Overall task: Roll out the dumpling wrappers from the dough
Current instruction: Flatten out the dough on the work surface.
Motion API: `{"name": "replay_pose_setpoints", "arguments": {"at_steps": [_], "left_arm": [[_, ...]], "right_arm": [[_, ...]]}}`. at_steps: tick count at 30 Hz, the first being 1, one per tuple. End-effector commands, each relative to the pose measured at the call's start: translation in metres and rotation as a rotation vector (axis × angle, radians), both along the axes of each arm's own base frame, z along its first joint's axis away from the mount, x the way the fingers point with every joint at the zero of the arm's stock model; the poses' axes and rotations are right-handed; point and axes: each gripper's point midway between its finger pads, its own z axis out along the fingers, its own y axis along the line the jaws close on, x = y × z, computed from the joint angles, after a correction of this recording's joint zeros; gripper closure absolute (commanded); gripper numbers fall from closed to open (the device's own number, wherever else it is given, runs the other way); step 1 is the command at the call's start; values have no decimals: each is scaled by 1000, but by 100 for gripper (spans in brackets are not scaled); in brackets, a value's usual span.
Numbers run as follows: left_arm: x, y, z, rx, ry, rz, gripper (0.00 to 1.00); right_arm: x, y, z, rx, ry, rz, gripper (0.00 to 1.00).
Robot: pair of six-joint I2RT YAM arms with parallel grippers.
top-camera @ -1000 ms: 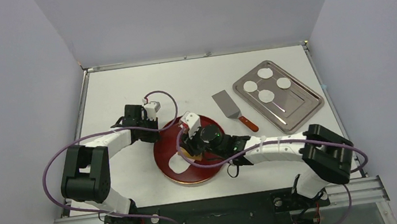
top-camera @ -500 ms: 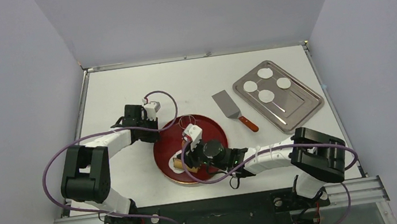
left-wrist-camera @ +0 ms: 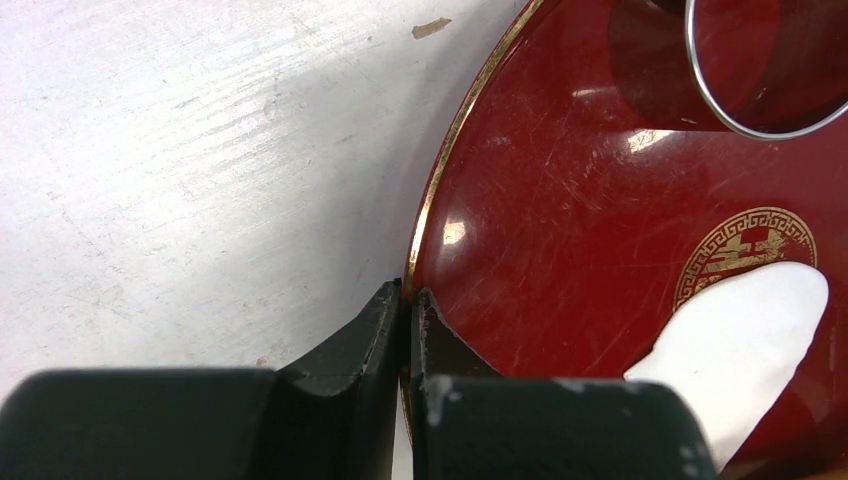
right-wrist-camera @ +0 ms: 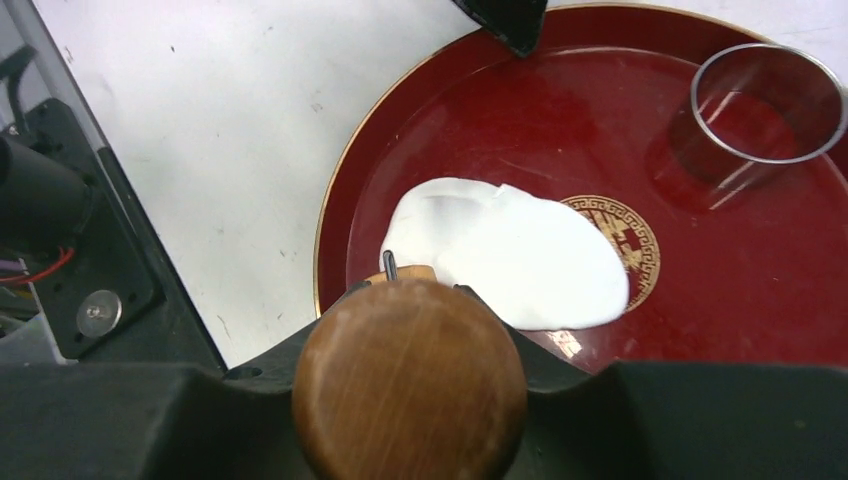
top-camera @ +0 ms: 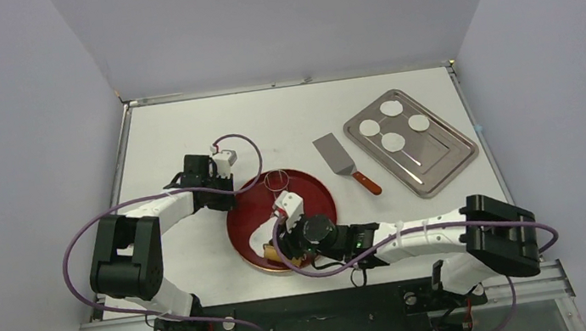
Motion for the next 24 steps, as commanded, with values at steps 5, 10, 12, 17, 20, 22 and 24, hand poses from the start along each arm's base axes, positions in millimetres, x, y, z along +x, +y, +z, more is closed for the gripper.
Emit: {"name": "replay_pose_setpoints", "arguments": {"at_steps": [5, 10, 12, 17, 20, 22, 24], "left_arm": [[7, 5, 7, 20, -46, 19, 100], [7, 6, 5, 23, -41, 18, 100], [7, 6, 5, 24, -43, 20, 100], [6, 6, 5, 26, -42, 18, 100], [7, 7, 6, 28, -45, 22, 100], [6, 7, 6, 30, -47, 21, 100], [7, 8, 6, 32, -49, 22, 100]], "right_arm": [[47, -15, 95, 316, 3, -191, 100], [81, -7, 83, 344, 16, -303, 100], [92, 0, 70, 305, 20, -320, 100], [115, -5, 30, 243, 132, -399, 100], [128, -37, -14, 92, 202, -529, 100], [127, -61, -35, -7, 209, -598, 100], [125, -82, -51, -93, 208, -654, 100]]}}
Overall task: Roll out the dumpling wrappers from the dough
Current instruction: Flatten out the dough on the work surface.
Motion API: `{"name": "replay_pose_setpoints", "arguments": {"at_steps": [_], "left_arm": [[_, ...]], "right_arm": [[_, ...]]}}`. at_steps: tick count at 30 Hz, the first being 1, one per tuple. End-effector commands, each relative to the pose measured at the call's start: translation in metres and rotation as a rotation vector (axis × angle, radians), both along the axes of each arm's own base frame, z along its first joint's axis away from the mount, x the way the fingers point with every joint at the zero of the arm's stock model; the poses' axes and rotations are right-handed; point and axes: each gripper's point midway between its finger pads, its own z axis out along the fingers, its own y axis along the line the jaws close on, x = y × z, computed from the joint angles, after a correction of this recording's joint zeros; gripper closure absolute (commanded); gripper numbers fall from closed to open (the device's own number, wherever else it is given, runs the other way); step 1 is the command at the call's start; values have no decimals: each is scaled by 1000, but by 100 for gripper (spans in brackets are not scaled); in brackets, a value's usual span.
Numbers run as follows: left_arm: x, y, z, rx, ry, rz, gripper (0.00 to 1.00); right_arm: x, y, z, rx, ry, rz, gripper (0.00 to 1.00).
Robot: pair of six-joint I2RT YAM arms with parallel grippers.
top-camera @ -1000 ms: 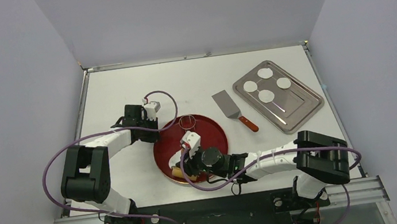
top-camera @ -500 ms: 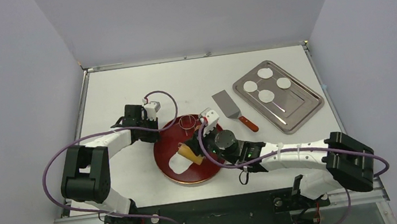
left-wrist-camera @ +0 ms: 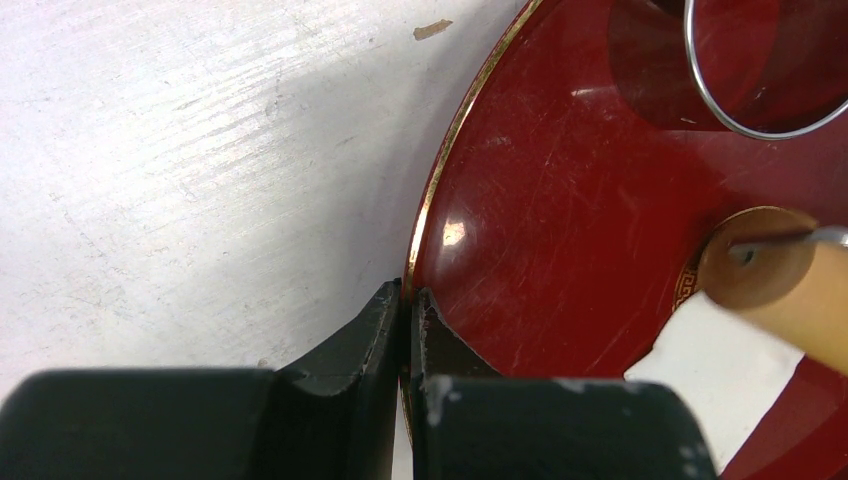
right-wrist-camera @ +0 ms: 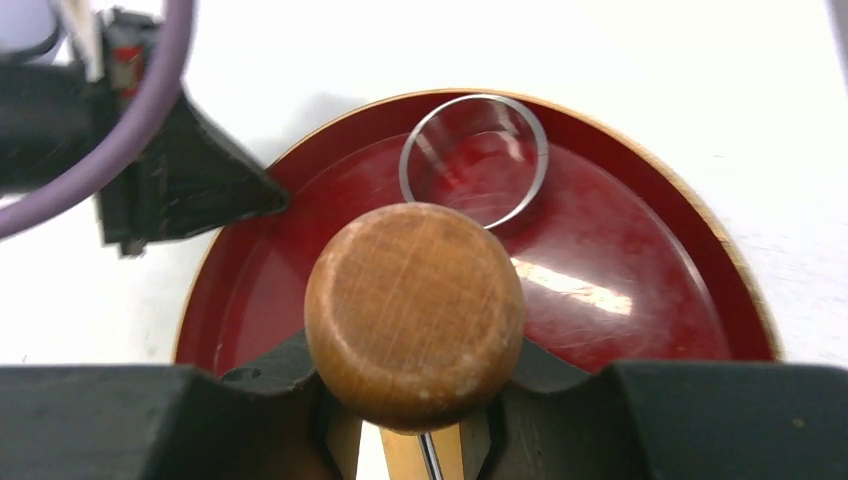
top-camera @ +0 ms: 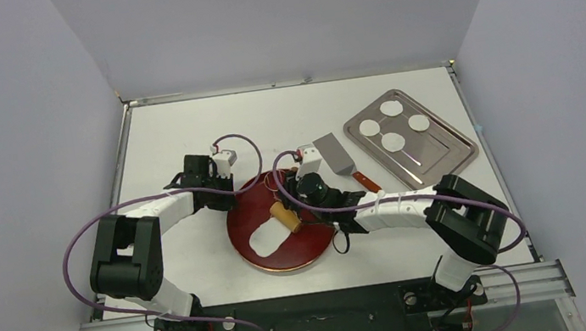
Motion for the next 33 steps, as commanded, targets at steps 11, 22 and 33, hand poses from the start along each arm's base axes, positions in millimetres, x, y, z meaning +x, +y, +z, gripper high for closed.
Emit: {"name": "replay_pose_setpoints", "arguments": {"at_steps": [11, 22, 33], "left_arm": [[8, 9, 4, 37, -40, 25, 100], [8, 7, 3, 33, -37, 23, 100], [6, 7, 5, 27, -37, 19, 100]], "right_arm": [[1, -97, -41, -293, 71, -249, 100], [-23, -14, 91, -92, -148, -40, 100], [-16, 52, 51, 66, -63, 34, 100]]}}
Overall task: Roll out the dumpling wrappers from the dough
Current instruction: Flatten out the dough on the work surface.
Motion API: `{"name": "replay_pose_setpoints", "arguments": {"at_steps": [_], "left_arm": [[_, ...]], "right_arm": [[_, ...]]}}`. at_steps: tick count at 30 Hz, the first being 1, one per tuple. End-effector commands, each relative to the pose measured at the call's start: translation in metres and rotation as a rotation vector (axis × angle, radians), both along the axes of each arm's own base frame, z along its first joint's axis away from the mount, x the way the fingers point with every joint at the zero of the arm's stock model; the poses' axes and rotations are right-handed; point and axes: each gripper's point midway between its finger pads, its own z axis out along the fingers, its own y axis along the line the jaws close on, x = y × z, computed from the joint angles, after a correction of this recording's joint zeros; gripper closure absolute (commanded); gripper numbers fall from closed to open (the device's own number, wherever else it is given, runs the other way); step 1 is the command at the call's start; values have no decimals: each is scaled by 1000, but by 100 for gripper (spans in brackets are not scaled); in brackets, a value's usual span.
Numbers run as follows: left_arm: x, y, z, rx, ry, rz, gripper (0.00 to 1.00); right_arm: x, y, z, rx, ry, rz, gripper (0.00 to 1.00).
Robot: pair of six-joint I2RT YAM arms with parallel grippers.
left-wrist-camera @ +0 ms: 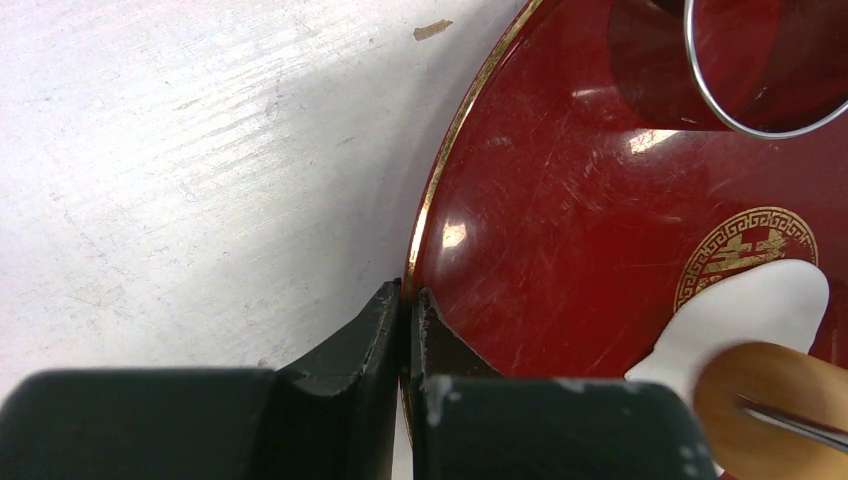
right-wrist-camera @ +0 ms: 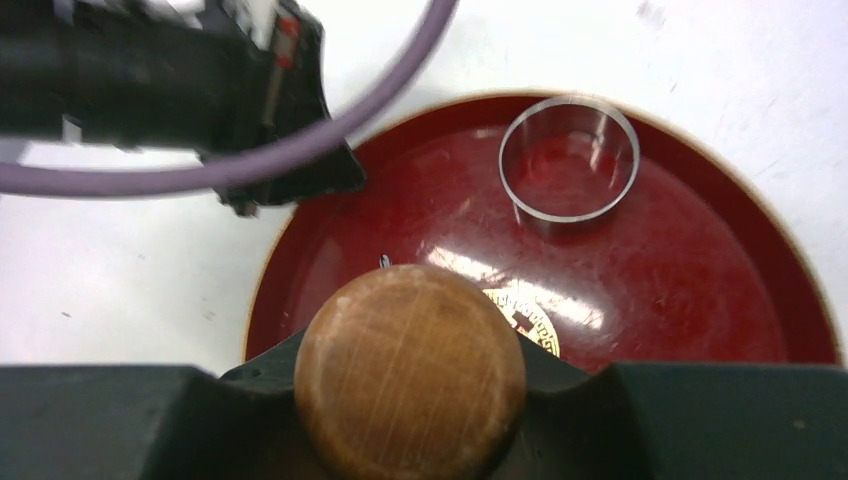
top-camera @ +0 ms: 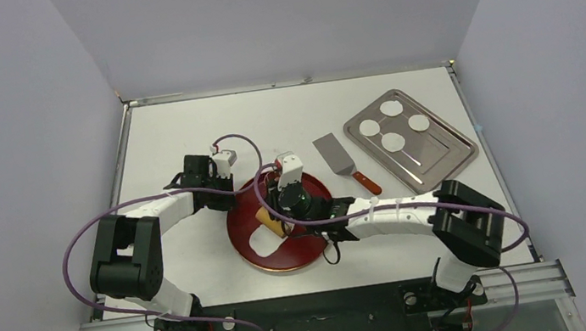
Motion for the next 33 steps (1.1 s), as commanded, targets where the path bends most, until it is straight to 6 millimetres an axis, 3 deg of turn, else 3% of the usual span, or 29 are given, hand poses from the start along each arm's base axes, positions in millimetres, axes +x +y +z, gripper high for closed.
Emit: {"name": "replay_pose_setpoints", "arguments": {"at_steps": [1, 5, 10, 15, 19, 24, 29, 33], "left_arm": [[6, 7, 5, 25, -34, 19, 100], [6, 7, 5, 28, -38, 19, 100], [7, 7, 8, 28, -56, 23, 100], [8, 9, 7, 34, -56, 31, 100], [9, 9, 10, 28, -69, 33, 100], [9, 9, 10, 26, -67, 34, 100], [9, 8, 10, 25, -69, 30, 100], [8, 8, 10, 24, -65, 27, 100]], "right_arm": [[11, 26, -7, 87, 28, 6, 100], [20, 1, -39, 50, 74, -73, 100], [30, -56, -67, -51, 104, -217, 100], [35, -99, -76, -130, 94, -312, 100], [37, -114, -65, -171, 58, -339, 100], [35, -101, -16, -95, -11, -287, 100], [10, -40, 28, 16, -81, -126, 100], [-1, 3, 32, 38, -76, -38, 100]]}}
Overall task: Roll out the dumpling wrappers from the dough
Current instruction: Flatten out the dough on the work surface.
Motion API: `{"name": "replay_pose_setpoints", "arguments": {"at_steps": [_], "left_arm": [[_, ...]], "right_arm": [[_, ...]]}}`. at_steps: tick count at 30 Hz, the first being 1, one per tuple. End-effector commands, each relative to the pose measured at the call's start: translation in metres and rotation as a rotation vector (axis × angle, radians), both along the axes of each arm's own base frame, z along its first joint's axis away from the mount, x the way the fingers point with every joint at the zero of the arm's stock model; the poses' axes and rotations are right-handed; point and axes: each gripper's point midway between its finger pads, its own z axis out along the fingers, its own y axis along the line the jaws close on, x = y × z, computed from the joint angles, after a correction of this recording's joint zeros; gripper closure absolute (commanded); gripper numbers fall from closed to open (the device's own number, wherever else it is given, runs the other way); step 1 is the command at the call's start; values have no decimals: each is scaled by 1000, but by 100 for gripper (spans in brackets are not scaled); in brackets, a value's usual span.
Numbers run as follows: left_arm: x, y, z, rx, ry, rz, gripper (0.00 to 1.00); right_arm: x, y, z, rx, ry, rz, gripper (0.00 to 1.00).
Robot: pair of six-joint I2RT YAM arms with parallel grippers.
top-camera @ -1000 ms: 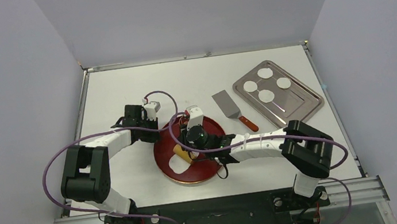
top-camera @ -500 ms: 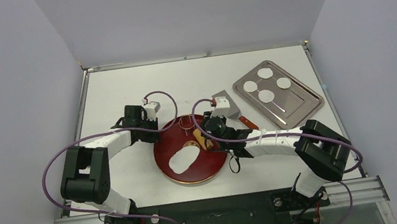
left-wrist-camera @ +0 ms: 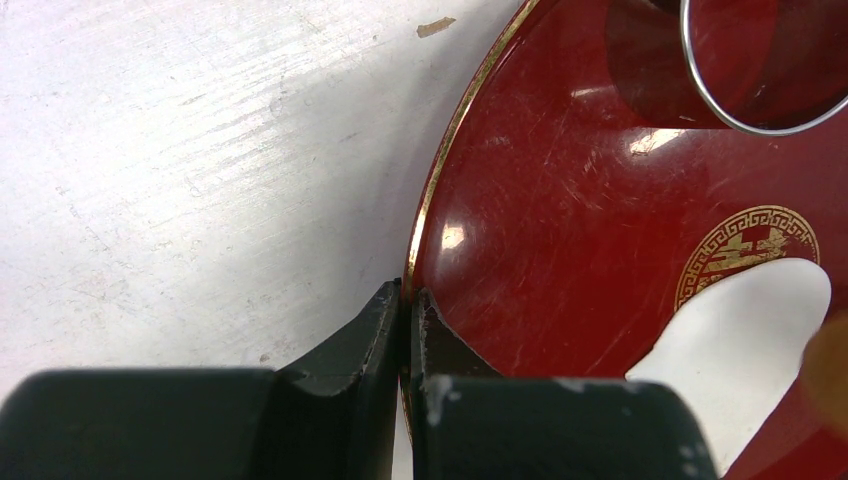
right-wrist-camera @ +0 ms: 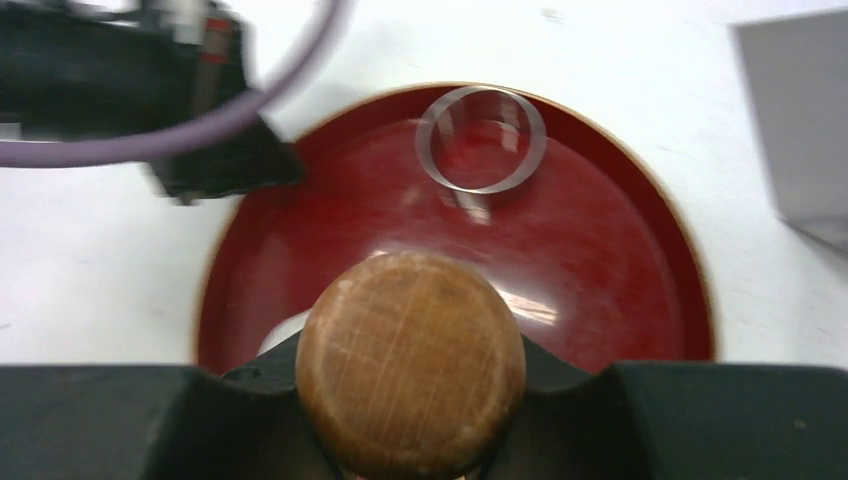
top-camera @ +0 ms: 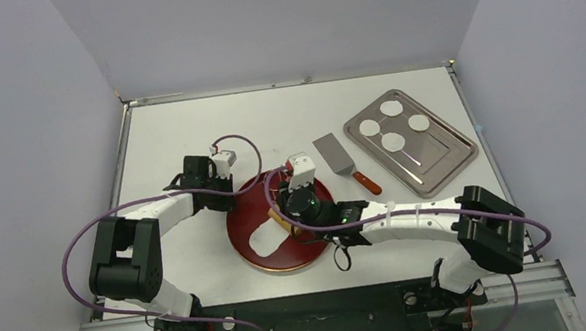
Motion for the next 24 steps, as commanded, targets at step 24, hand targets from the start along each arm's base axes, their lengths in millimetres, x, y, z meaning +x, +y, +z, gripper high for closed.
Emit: {"name": "replay_pose_setpoints", "arguments": {"at_steps": [24], "left_arm": [[9, 7, 9, 24, -56, 26, 100]], "right_arm": [[8, -55, -46, -369, -41, -213, 100]]}}
